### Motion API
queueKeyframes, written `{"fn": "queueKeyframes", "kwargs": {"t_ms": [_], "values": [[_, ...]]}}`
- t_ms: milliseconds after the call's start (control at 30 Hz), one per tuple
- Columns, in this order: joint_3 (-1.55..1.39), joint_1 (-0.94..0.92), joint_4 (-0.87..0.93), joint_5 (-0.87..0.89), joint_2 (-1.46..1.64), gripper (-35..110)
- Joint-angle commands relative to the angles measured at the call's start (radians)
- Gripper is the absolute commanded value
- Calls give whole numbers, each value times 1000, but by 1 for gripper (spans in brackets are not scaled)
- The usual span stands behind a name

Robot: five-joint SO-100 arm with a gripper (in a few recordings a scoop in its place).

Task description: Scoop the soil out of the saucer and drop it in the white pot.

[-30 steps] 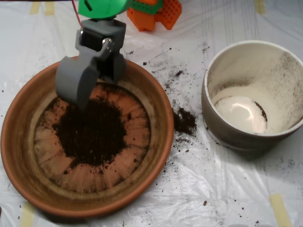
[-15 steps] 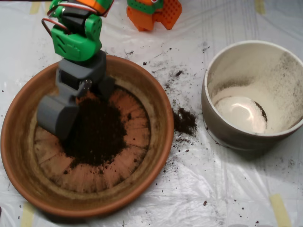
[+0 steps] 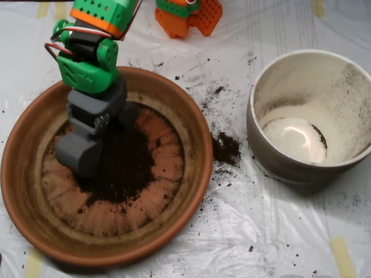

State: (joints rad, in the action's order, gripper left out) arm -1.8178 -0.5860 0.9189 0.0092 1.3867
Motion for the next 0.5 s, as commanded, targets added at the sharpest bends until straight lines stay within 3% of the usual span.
{"fn": "queueKeyframes", "kwargs": {"t_ms": [0, 467], "values": [[117, -32, 29, 5, -15, 30], [166, -66, -14, -34, -41, 5]]}}
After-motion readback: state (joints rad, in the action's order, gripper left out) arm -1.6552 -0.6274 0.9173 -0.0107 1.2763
